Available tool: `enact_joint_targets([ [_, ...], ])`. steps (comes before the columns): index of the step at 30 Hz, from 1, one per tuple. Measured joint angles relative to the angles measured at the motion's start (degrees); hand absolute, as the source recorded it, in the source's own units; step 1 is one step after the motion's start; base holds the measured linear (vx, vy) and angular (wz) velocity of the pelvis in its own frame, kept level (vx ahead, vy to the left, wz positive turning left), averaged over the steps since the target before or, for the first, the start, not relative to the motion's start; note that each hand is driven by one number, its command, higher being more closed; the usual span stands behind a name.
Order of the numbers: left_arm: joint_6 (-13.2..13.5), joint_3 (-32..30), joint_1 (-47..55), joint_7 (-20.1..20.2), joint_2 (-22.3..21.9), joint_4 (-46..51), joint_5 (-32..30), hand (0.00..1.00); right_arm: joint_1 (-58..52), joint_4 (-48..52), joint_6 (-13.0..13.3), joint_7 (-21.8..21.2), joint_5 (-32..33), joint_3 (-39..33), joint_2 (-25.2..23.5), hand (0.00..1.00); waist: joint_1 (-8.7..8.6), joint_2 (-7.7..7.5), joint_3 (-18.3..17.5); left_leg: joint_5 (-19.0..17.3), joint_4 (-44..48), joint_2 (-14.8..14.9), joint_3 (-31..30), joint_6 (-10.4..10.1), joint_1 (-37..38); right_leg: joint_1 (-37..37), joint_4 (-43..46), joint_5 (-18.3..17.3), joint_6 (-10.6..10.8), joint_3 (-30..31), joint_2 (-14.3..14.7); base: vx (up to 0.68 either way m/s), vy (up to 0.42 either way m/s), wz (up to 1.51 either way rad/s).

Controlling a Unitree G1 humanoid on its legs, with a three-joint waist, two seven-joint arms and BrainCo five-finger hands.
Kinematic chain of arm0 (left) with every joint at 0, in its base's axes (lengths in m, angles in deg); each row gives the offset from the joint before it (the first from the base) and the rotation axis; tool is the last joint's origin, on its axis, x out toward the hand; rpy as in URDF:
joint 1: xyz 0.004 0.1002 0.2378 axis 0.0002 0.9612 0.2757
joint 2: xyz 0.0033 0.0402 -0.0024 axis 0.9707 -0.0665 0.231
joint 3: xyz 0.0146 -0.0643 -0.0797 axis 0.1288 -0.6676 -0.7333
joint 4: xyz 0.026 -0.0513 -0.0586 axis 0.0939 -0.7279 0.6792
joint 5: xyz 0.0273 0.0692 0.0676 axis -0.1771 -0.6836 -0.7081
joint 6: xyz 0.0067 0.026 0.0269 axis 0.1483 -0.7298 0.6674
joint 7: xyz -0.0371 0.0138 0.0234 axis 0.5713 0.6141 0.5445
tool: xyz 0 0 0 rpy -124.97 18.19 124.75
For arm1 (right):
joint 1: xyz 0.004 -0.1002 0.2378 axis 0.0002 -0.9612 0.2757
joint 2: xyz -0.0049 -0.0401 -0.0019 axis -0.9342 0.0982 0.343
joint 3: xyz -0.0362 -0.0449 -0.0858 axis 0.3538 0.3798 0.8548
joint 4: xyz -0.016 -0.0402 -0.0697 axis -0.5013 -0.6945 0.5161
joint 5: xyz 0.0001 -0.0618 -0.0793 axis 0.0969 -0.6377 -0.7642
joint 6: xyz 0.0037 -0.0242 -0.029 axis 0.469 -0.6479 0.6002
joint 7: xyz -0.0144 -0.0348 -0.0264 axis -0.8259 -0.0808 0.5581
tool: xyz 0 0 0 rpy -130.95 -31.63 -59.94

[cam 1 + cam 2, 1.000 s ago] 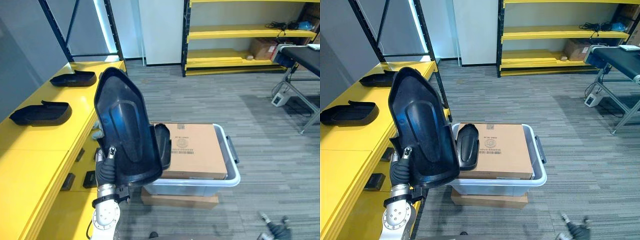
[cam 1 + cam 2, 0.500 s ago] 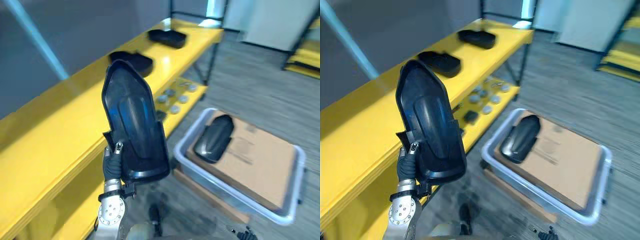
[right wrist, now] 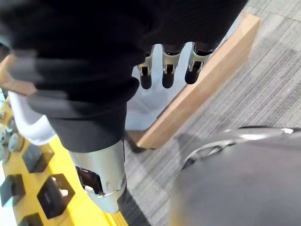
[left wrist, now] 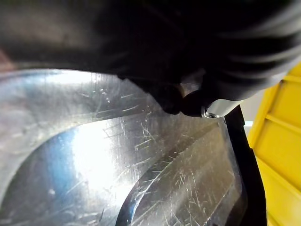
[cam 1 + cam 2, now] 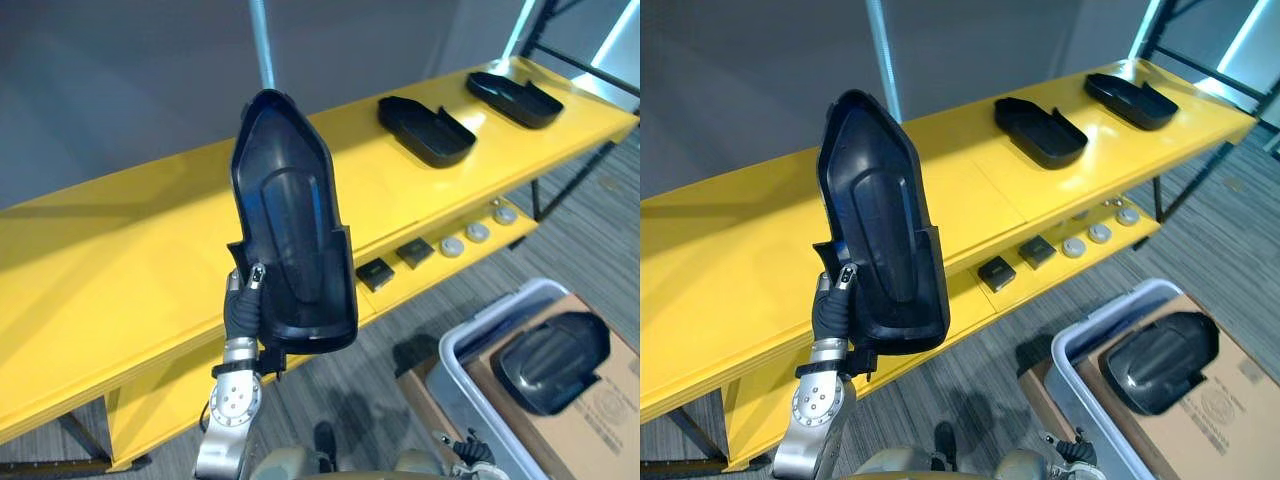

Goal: Walk over and take plastic housings, then place them on the shelf

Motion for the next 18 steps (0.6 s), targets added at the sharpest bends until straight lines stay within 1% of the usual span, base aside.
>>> enact_joint_targets([
  [1, 0.0, -0.63, 0.23, -0.09, -0.03, -0.01, 0.01, 1.0, -0.63, 1.38, -0.15, -0.06, -0.04, 0.18, -0.58, 0.0, 0.96, -1.17, -0.38, -3.08, 1.28, 1.39, 5.38, -1.37, 0.22, 0.94, -3.23, 3.01, 0.22, 0.13, -0.71, 0.11, -0.13, 0.35],
  [2, -0.02, -0.89, 0.22, -0.04, -0.22, -0.05, 0.01, 1.0, -0.95, 2.17, -0.21, -0.15, -0.09, 0.64, -0.67, 0.0, 0.78, -1.38, -0.47, -3.88, 2.35, 2.51, 7.94, -1.87, 0.13, 1.77, -4.26, 5.04, 0.7, -0.11, -0.73, 0.13, -0.193, 0.23],
  [3, -0.01, -0.98, 0.46, 0.17, -1.0, -0.06, 0.03, 1.0, -1.23, 3.38, -0.4, -0.24, -0.31, 2.0, -0.38, 0.0, 0.67, -0.74, -0.76, -4.41, 4.01, 3.93, 8.93, -2.43, 0.01, 3.01, -6.06, 7.0, 0.51, -0.55, 0.23, 0.19, -0.225, 0.06],
  [4, -0.01, -0.97, 0.89, 0.29, -1.6, -0.06, 0.07, 1.0, -1.34, 4.5, -0.48, -0.27, -0.72, 2.26, -0.23, 0.0, 1.22, -0.02, -1.53, -5.06, 4.91, 5.41, 9.66, -3.31, -0.26, 4.33, -8.57, 8.28, -0.02, -0.63, 1.61, 0.18, -0.156, -0.14],
  [6, -0.01, -0.98, 1.41, 0.5, -1.86, -0.06, 0.17, 1.0, -1.21, 5.84, -0.49, -0.27, -1.08, 2.31, -0.44, 0.0, 1.64, 0.15, -2.61, -5.12, 5.89, 7.34, 10.81, -3.51, -0.09, 6.04, -12.44, 10.14, -0.9, -0.26, 3.53, 0.21, -0.126, -0.31],
  [7, -0.05, -0.98, 1.81, 0.55, -2.2, -0.07, 0.17, 1.0, -1.2, 6.24, -0.36, -0.27, -1.2, 2.32, -0.84, 0.0, 1.63, -0.17, -2.94, -5.27, 5.88, 8.31, 11.27, -4.16, 0.3, 7.25, -14.56, 11.0, -1.52, -0.26, 4.44, 0.21, -0.132, -0.24],
  [9, -0.21, -0.98, 2.06, 0.53, -2.96, -0.5, 0.17, 1.0, -1.4, 6.24, -0.32, -0.31, -1.22, 2.36, -1.07, 0.0, 1.69, -0.52, -3.16, -5.62, 5.33, 9.33, 11.89, -5.26, 1.98, 9.35, -16.52, 11.48, -2.23, -0.06, 5.48, 0.15, -0.122, -0.19],
  [10, -0.25, -0.97, 1.91, 0.36, -3.34, -0.99, 0.1, 1.0, -1.73, 6.22, -0.3, -0.35, -1.22, 2.56, -1.35, 0.0, 1.59, -0.81, -3.54, -5.23, 4.47, 9.45, 11.88, -6.18, 2.93, 10.3, -17.3, 11.51, -2.28, -0.07, 5.63, 0.12, -0.108, -0.09],
  [13, -0.4, -1.1, -0.53, 0.06, -3.81, -4.4, -0.05, 1.0, -2.4, 6.0, -0.27, -0.36, -1.24, 3.5, -0.87, 0.0, 1.59, -0.5, -4.18, -4.9, 2.04, 9.7, 11.69, -6.6, 4.45, 11.41, -18.7, 11.69, -2.54, -0.65, 6.06, 0.08, -0.072, 0.06],
  [15, -2.03, -1.78, -4.32, -1.81, -3.78, -9.96, -0.67, 1.0, -2.51, 5.67, -0.3, -0.38, -1.25, 3.71, -0.71, 0.0, 1.42, -0.4, -4.71, -4.07, 0.84, 9.72, 11.27, -7.37, 5.07, 12.22, -19.88, 12.28, -2.91, -1.33, 6.14, 0.0, -0.031, 0.11],
  [18, -4.11, -3.97, -8.79, -4.47, -3.56, -15.95, -0.94, 1.0, -2.24, 5.21, -0.21, -0.39, -1.25, 3.86, -0.49, 0.0, 0.42, -0.53, -5.11, -2.37, -1.12, 9.61, 10.8, -7.64, 5.21, 12.21, -21.21, 13.26, -2.9, -1.52, 6.28, -0.03, -0.029, 0.07],
])
